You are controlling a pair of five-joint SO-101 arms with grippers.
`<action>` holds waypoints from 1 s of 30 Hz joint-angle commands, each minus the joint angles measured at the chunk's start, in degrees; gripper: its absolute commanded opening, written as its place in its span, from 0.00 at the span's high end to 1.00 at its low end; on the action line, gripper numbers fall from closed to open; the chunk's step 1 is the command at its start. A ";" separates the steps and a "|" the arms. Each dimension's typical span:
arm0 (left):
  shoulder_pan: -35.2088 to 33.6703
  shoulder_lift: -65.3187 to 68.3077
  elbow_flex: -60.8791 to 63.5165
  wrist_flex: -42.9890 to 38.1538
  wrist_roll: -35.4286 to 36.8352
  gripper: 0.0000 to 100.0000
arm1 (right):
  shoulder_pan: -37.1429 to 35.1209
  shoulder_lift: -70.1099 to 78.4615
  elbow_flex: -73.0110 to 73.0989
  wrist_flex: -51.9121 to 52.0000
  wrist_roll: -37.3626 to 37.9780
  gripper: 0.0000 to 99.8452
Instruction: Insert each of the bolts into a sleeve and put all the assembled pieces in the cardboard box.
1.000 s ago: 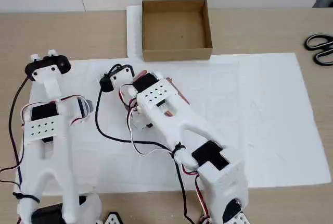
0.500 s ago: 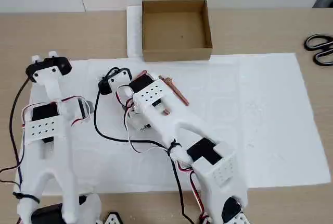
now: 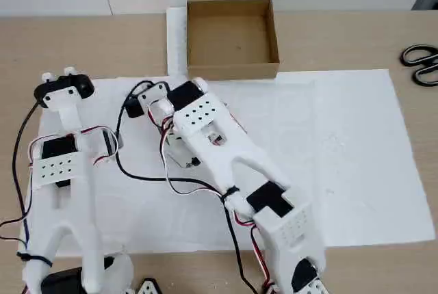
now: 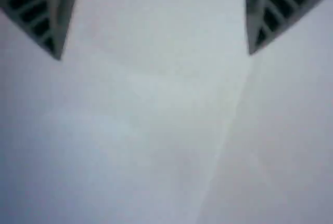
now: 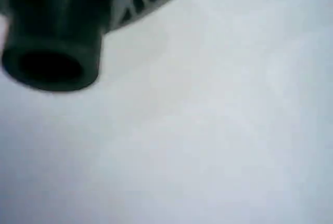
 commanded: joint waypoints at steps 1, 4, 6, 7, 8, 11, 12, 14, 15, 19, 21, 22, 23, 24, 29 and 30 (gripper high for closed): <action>0.18 -0.09 -0.84 -0.35 0.18 0.78 | 1.10 -7.25 -3.96 1.71 0.97 1.00; 3.78 0.70 -2.24 0.00 -1.32 0.78 | 3.30 -8.40 -3.96 1.80 0.70 1.00; 7.03 3.52 -4.26 0.09 -1.49 0.78 | 4.88 -8.40 -3.96 1.98 0.62 1.00; 8.53 5.54 -5.76 0.09 -1.41 0.78 | 5.67 -8.40 -3.96 2.07 0.62 1.00; 9.85 8.09 -7.69 0.53 -1.41 0.78 | 6.37 -8.57 -3.96 2.07 0.62 1.00; 12.84 16.70 -16.40 4.92 -1.05 0.78 | 8.75 -8.75 -4.04 2.07 0.44 1.00; 13.36 19.78 -19.82 6.95 0.09 0.78 | 9.45 -8.75 -4.04 2.07 0.00 1.00; 13.80 24.70 -26.15 9.76 3.43 0.78 | 11.12 -8.75 -4.04 2.07 -1.58 1.00; 13.89 26.64 -29.05 10.73 5.54 0.78 | 11.82 -8.75 -4.04 2.15 -2.02 1.00; 14.42 30.42 -37.67 13.45 12.84 0.78 | 14.02 -8.84 -4.04 2.15 -2.20 1.00; 16.18 31.30 -38.73 14.15 16.88 0.78 | 14.73 -8.84 -4.04 2.24 -2.20 1.00; 17.23 31.56 -38.73 14.07 17.93 0.78 | 14.99 -8.84 -4.04 2.51 -2.20 1.00; 18.55 31.91 -38.81 13.80 18.29 0.78 | 14.99 -8.84 -4.04 2.59 -2.20 1.00; 19.96 32.09 -38.81 13.89 18.20 0.78 | 15.08 -8.84 -4.04 2.59 -2.29 1.00; 25.23 32.26 -38.73 14.07 18.64 0.78 | 15.08 -8.84 -4.04 2.68 -2.29 1.00; 26.20 32.26 -38.73 14.15 19.16 0.78 | 15.08 -8.84 -4.04 2.68 -2.29 1.00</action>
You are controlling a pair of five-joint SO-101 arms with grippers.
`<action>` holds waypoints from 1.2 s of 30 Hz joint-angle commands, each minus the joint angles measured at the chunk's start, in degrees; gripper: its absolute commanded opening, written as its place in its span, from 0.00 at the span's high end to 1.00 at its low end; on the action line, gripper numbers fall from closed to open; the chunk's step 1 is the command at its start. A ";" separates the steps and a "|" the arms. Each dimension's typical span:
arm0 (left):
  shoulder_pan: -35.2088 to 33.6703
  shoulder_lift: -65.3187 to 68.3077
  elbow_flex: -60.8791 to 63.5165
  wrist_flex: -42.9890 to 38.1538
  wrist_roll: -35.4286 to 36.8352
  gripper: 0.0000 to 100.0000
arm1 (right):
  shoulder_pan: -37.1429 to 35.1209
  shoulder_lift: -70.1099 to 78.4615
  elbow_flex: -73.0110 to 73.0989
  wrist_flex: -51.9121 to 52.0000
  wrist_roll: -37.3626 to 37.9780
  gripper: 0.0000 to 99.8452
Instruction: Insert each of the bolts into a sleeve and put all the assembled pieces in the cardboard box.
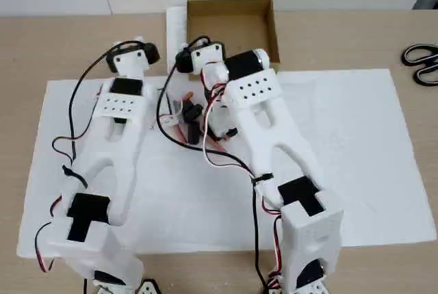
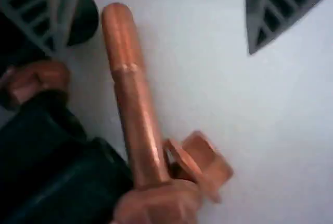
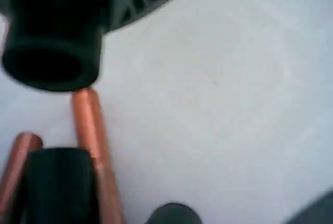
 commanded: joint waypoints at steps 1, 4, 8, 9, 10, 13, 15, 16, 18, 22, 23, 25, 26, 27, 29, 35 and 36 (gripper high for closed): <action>3.69 -0.26 -2.59 0.53 1.58 0.78 | 0.48 -4.35 -3.16 1.01 -0.70 1.00; 4.13 -0.09 -2.51 0.09 5.80 0.78 | 0.48 -4.35 -3.16 1.01 -0.70 1.00; 4.04 4.04 -2.59 -1.93 8.62 0.78 | 0.48 -4.35 -3.16 1.01 -0.70 1.00; 4.04 5.10 -2.68 -2.11 9.05 0.78 | 0.48 -4.35 -3.16 1.10 -0.70 1.00; 3.96 6.15 -2.86 -2.11 9.49 0.78 | 0.48 -4.35 -3.16 1.10 -0.70 1.00; 3.96 8.00 -2.95 -2.20 10.73 0.78 | 0.48 -4.35 -3.16 1.10 -0.70 1.00; 3.96 8.18 -2.95 -2.90 11.87 0.78 | 0.48 -4.35 -3.16 1.10 -0.70 1.00; 3.87 8.09 -2.95 -3.52 12.31 0.78 | 0.48 -4.35 -3.16 1.10 -0.70 1.00; 3.16 8.09 -2.95 -4.84 13.27 0.78 | 0.48 -4.26 -3.16 1.10 -0.70 1.00; 1.85 8.44 -2.95 -6.86 14.33 0.78 | 0.48 -4.18 -3.16 1.10 -0.79 1.00; 1.85 8.53 -2.95 -7.12 14.33 0.79 | 0.48 -4.18 -3.08 1.10 -0.79 1.00; 1.85 8.53 -2.95 -7.56 14.42 0.83 | 0.48 -4.09 -3.08 1.10 -0.79 1.00; 1.85 8.53 -2.95 -7.82 14.42 0.86 | 0.48 -4.09 -3.08 1.10 -0.79 1.00; 1.85 8.53 -2.95 -8.00 14.42 0.89 | 0.48 -4.00 -3.08 1.01 -0.79 1.00; 1.93 8.53 -2.77 -8.26 14.24 0.95 | 0.48 -4.00 -3.08 1.01 -0.79 1.00; 2.20 8.62 -2.59 -8.00 14.15 0.97 | 0.48 -4.00 -3.08 1.01 -0.79 1.00; 2.20 8.62 -2.59 -8.00 14.15 0.97 | 0.48 -4.00 -3.08 1.01 -0.79 1.00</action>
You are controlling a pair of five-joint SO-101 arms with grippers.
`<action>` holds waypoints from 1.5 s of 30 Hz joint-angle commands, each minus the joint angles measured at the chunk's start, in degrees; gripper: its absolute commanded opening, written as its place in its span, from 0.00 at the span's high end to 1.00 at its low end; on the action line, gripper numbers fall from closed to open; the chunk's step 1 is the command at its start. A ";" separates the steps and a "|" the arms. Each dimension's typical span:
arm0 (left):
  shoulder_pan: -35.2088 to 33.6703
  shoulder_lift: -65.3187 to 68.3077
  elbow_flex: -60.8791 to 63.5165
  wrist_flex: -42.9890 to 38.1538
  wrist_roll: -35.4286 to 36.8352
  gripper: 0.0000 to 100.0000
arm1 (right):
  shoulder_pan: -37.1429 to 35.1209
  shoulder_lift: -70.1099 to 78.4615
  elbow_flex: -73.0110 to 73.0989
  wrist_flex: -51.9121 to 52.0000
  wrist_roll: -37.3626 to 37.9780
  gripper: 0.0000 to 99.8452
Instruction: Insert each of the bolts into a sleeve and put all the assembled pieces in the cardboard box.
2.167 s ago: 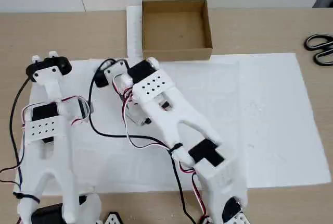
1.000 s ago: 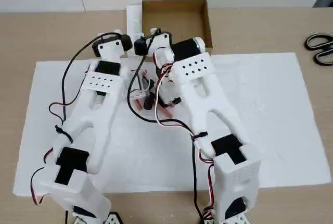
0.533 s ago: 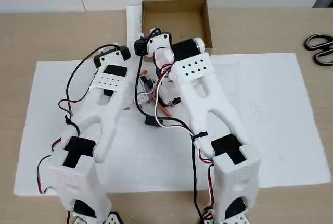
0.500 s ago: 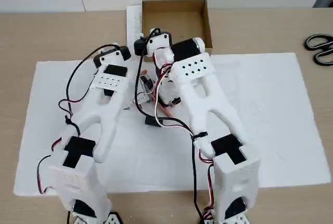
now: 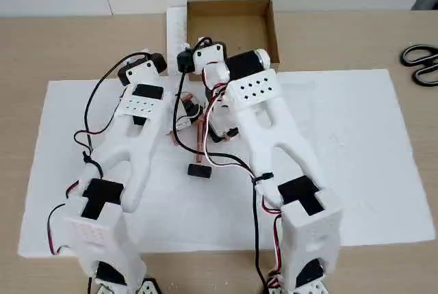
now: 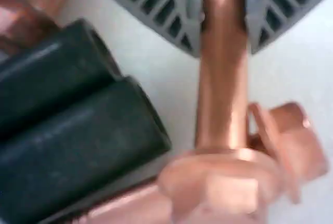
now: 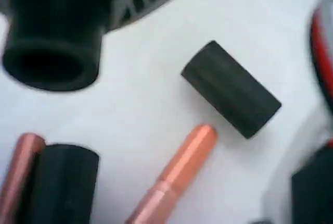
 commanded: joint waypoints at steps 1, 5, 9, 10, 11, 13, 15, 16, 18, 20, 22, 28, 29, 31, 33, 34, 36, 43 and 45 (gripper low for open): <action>-0.26 -0.35 -2.15 -0.44 0.26 0.97 | 0.31 -4.00 -3.08 1.01 -0.79 1.00; -0.18 -0.44 -2.15 -0.26 0.26 0.98 | 0.31 -4.00 -3.08 1.01 -0.79 1.00; 1.14 -0.97 -3.12 2.90 0.18 0.99 | 0.31 -4.00 -3.08 0.92 -0.79 1.00; 1.76 -1.05 -3.82 4.40 0.18 0.99 | 0.31 -4.00 -3.08 0.92 -0.79 1.00; 2.29 -1.32 -4.53 5.80 0.18 0.99 | 0.31 -4.00 -3.08 0.84 -0.79 1.00; 3.60 -2.11 -5.93 8.44 0.18 0.99 | 0.31 -3.91 -3.08 0.84 -0.79 1.00; 4.40 -3.43 -7.78 10.90 0.09 0.99 | 0.31 -3.91 -3.08 0.84 -0.79 1.00; 4.66 -4.31 -8.66 12.31 0.00 0.99 | 0.31 -3.91 -3.08 0.84 -0.79 1.00; 4.92 -6.42 -10.33 14.95 -2.02 0.99 | 0.31 -3.91 -3.08 0.84 -0.79 1.00; 4.75 -9.05 -11.38 17.76 -4.40 0.99 | 0.31 -3.91 -3.08 0.84 -0.79 1.00; 4.04 -11.52 -11.38 20.40 -6.95 0.99 | 0.31 -3.91 -3.08 0.84 -0.79 1.00; -0.18 -13.01 -11.21 30.86 -22.95 0.99 | 0.31 -3.91 -3.08 0.84 -0.79 1.00; -0.97 -12.40 -11.21 32.00 -25.41 0.99 | 0.31 -3.91 -2.99 0.84 -0.79 1.00; -2.99 -10.37 -11.21 33.05 -28.57 0.99 | 0.22 -3.91 -2.90 0.75 -0.79 1.00; -4.84 -7.47 -10.77 33.14 -29.89 0.99 | 0.22 -3.91 -2.90 0.75 -0.79 1.00; -5.36 -5.89 -10.15 33.05 -30.51 0.99 | 0.22 -3.91 -2.90 0.75 -0.79 1.00; -5.63 -2.64 -8.31 32.97 -32.62 0.99 | 0.22 -3.91 -2.90 0.84 -0.79 1.00; -5.54 4.84 -5.67 27.78 -34.20 0.99 | 0.04 -3.91 -2.81 0.84 -0.79 1.00; -5.27 4.84 -5.67 25.58 -34.37 0.99 | 0.04 -3.91 -2.81 0.84 -0.88 1.00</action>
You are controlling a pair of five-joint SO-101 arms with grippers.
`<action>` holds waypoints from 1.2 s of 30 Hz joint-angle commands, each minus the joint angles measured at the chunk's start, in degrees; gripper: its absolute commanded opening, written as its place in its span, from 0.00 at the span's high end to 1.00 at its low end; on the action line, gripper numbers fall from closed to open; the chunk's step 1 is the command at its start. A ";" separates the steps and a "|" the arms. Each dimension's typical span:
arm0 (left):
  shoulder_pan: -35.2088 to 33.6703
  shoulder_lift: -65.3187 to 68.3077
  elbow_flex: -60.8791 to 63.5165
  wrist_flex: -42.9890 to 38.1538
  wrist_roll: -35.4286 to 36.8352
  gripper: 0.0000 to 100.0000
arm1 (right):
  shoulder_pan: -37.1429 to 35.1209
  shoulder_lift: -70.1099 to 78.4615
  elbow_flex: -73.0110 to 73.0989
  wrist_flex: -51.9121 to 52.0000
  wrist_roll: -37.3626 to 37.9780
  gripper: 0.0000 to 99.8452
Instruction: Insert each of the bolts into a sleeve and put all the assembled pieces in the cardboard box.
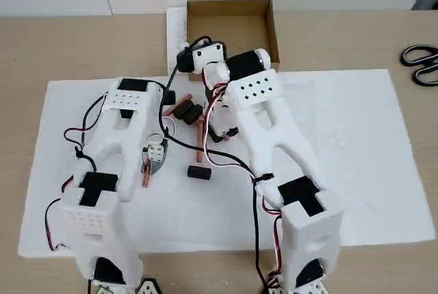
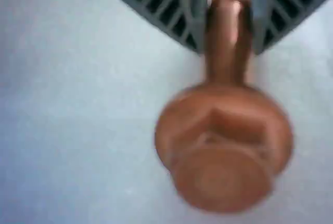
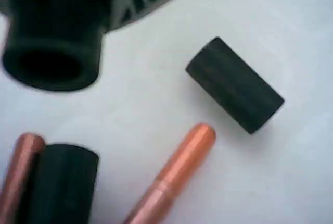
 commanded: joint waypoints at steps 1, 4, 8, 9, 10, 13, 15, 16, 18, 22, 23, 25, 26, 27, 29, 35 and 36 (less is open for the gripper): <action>0.09 -0.44 -0.13 -4.75 -0.88 0.99 | 0.04 -3.65 -2.81 0.84 -0.88 1.00; 0.18 -0.44 -0.75 -6.24 -6.86 0.99 | 0.04 -3.65 -2.81 0.84 -0.88 1.00; 0.18 -0.09 -2.51 -2.02 -15.03 0.99 | 0.04 -3.65 -2.81 0.84 -0.88 1.00; 0.18 -0.18 -2.95 -0.70 -15.21 0.99 | 0.04 -3.65 -2.81 0.84 -0.88 1.00; 0.18 -0.35 -3.12 0.00 -15.21 0.98 | 0.04 -3.65 -2.81 0.84 -0.88 1.00; 0.09 -0.53 -3.65 0.62 -15.21 0.95 | 0.04 -3.65 -2.81 0.75 -0.88 1.00; 0.09 -0.53 -4.44 0.70 -15.21 0.93 | 0.04 -3.65 -2.81 0.75 -0.88 1.00; 0.09 -0.53 -4.88 0.79 -15.21 0.92 | 0.04 -3.65 -2.81 0.75 -0.88 1.00; 0.18 -1.76 -5.67 1.93 -15.21 0.92 | 0.04 -3.65 -2.81 0.84 -0.88 1.00; 0.18 -7.30 -5.76 2.64 -16.44 0.92 | 0.04 -3.65 -2.81 0.92 -0.88 1.00; 0.09 -8.35 -5.76 2.46 -16.44 0.92 | 0.04 -3.65 -2.81 0.92 -0.88 1.00; 0.00 -9.14 -5.67 1.76 -16.44 0.92 | 0.04 -3.65 -2.81 0.92 -0.88 1.00; 0.09 -8.79 -5.67 1.05 -16.44 0.92 | 0.04 -3.65 -2.81 0.92 -0.88 1.00; 0.09 -8.26 -5.67 0.09 -16.26 0.92 | 0.04 -3.65 -2.81 0.92 -0.88 1.00; 0.09 -6.33 -5.67 -1.85 -15.91 0.92 | 0.04 -3.65 -2.81 0.92 -0.88 1.00; 0.09 -1.41 -5.67 -5.19 -14.86 0.92 | 0.04 -3.65 -2.81 0.92 -0.88 1.00; 0.09 -1.23 -5.67 -5.54 -14.86 0.92 | 0.04 -3.65 -2.81 0.92 -0.88 1.00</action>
